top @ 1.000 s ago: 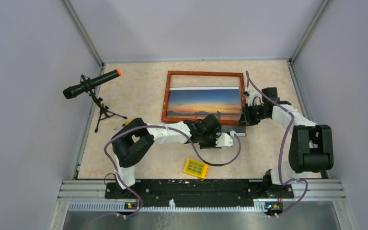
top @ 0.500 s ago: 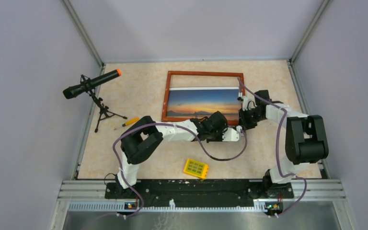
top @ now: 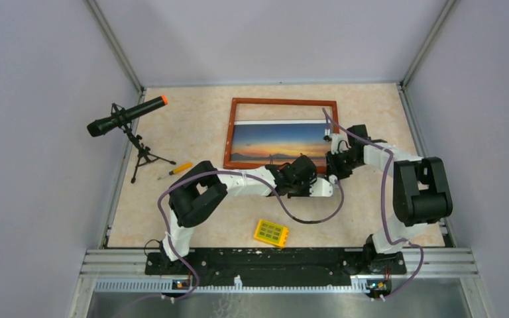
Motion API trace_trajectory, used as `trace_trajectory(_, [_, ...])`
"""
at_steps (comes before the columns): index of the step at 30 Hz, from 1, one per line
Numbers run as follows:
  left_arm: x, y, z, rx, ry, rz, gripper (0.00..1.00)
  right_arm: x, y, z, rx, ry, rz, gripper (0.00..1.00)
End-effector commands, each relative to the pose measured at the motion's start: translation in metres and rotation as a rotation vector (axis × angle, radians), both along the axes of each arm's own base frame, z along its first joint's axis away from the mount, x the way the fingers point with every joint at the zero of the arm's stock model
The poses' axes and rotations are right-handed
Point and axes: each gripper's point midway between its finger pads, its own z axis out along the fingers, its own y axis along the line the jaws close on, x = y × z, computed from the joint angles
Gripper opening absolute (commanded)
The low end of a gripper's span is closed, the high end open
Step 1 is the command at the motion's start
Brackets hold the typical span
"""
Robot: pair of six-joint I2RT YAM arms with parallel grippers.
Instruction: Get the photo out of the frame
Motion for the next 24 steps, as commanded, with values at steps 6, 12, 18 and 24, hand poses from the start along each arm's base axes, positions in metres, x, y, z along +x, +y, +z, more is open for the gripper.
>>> trace_trajectory(6, [0.016, -0.011, 0.035, -0.079, -0.076, 0.029, 0.0, 0.014, 0.006, 0.042, 0.038, -0.123, 0.005, 0.41])
trace_trajectory(12, [0.025, -0.008, 0.041, -0.09, -0.123, 0.068, 0.0, 0.009, 0.0, 0.053, 0.123, -0.097, -0.042, 0.47])
trace_trajectory(18, [0.03, -0.01, 0.054, -0.116, -0.147, 0.078, 0.0, 0.005, -0.012, 0.044, 0.151, -0.047, -0.094, 0.54])
trace_trajectory(24, [0.035, -0.009, 0.056, -0.114, -0.163, 0.089, 0.0, 0.003, -0.014, 0.047, 0.233, -0.001, -0.13, 0.64])
